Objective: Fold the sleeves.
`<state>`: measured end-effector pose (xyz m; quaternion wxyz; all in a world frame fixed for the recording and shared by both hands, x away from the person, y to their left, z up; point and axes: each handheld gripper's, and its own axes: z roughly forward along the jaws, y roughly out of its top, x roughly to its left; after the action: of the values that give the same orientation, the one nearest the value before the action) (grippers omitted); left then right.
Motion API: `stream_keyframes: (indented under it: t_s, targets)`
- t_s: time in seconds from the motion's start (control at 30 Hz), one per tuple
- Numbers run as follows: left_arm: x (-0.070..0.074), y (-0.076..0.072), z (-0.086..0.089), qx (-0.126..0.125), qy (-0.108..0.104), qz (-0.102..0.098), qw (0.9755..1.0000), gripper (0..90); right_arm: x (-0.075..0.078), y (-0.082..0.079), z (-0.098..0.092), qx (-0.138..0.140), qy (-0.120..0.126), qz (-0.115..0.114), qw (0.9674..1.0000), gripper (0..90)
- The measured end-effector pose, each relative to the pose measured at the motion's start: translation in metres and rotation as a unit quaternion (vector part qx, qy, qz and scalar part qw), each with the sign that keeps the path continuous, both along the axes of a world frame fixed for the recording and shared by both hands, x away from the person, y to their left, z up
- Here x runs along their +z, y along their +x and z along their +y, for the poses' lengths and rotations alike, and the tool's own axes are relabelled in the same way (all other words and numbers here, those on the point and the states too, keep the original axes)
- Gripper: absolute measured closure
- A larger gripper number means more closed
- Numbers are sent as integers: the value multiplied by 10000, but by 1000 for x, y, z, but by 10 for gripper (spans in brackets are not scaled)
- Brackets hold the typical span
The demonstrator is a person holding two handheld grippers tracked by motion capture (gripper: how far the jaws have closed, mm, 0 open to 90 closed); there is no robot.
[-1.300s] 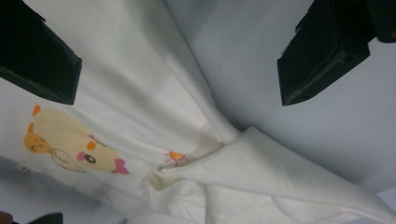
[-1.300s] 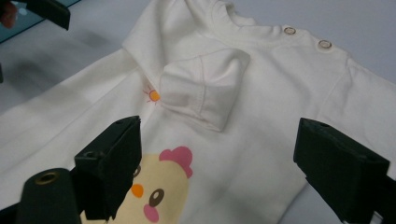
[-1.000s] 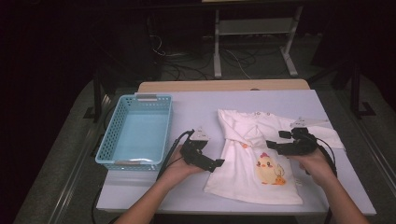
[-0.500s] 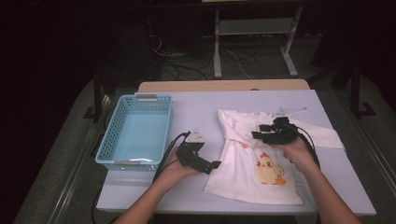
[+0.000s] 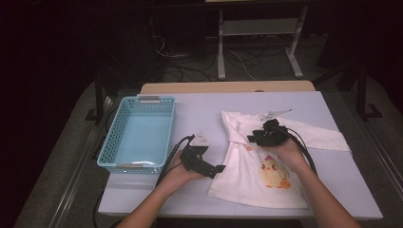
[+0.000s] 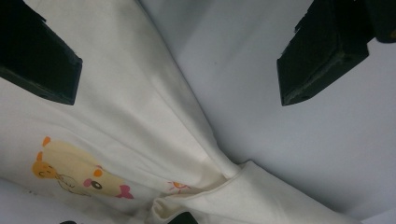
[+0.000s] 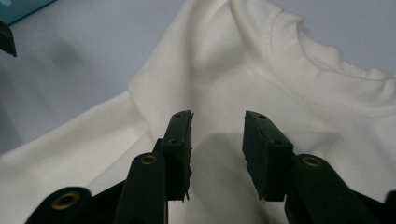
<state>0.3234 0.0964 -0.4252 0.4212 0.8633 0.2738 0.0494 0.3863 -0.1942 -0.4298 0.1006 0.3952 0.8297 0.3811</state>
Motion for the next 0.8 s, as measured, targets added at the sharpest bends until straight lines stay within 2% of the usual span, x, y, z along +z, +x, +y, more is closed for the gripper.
stream_keyframes:
  t_s: [0.1, 0.27, 0.4, 0.63, 0.8]
  targets:
    - [0, 0, 0, -8, 3, 1, 10000, 0, -3, -1, 2, 25, -55, 34, 10000, 606]
    - [-1, 1, 0, -17, 4, 62, 10000, 0, -10, -1, 7, 68, -370, 3, 9993, 573]
    - [-1, 1, 0, -11, -19, 74, 10000, 0, -13, -2, 8, 46, -517, -33, 9986, 633]
    - [-1, 1, 0, -14, -22, 75, 10000, 0, -12, -2, 6, 69, -514, -17, 9987, 811]
    - [-1, 1, 0, -16, -25, 75, 10000, 0, -7, -2, 2, 50, -380, -54, 9993, 830]
